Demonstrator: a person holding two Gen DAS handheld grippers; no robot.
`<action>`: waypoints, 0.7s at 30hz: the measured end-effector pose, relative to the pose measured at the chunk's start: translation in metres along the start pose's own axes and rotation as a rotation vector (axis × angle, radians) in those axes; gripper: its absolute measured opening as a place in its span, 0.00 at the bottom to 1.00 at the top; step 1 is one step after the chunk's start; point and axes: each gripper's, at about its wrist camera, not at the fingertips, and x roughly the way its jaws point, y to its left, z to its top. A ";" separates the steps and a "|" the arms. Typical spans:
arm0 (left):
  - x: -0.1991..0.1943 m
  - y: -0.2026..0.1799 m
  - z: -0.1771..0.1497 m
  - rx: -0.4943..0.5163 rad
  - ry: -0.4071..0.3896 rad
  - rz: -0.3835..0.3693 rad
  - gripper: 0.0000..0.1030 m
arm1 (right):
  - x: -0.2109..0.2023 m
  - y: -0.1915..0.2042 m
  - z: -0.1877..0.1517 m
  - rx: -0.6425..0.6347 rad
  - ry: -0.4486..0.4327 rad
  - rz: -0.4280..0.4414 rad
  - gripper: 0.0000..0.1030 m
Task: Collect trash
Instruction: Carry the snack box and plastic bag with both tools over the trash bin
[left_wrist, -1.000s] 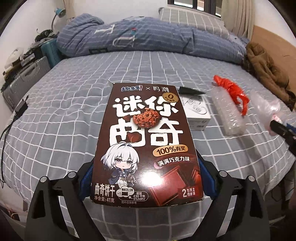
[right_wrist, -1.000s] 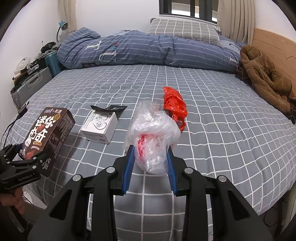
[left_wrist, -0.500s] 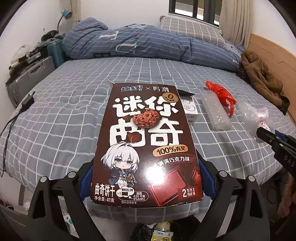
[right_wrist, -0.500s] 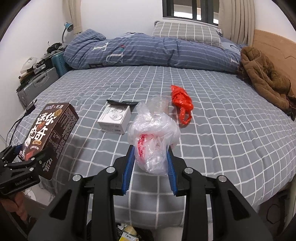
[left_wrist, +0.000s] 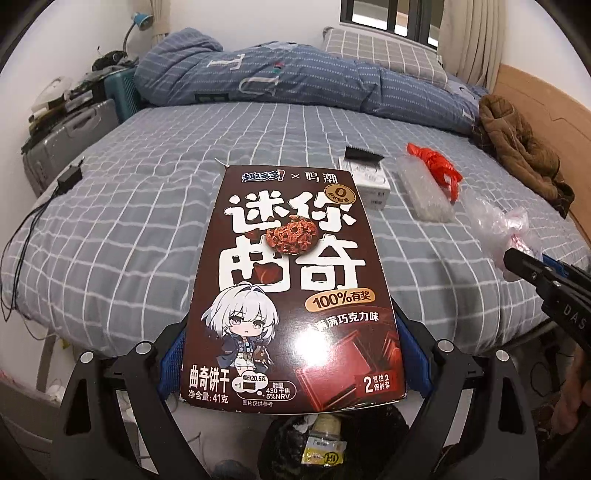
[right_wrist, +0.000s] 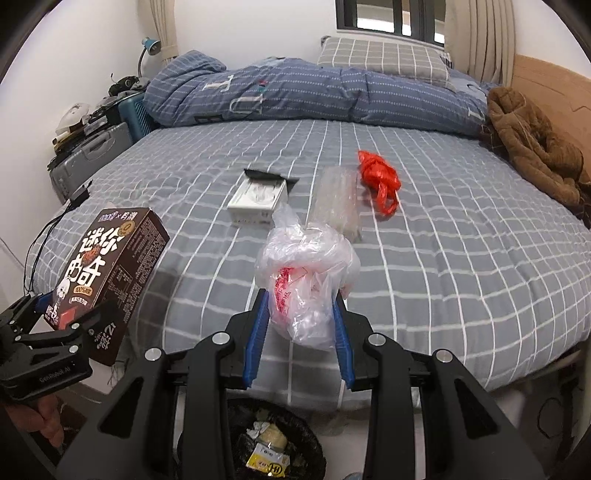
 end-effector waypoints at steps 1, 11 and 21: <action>-0.002 0.001 -0.003 -0.003 0.003 -0.001 0.86 | -0.001 0.001 -0.003 0.000 0.006 0.003 0.31; -0.018 0.002 -0.036 -0.004 0.023 0.001 0.86 | -0.014 0.010 -0.034 -0.008 0.032 0.020 0.31; -0.033 0.002 -0.064 -0.008 0.048 -0.004 0.86 | -0.028 0.019 -0.059 -0.018 0.048 0.024 0.31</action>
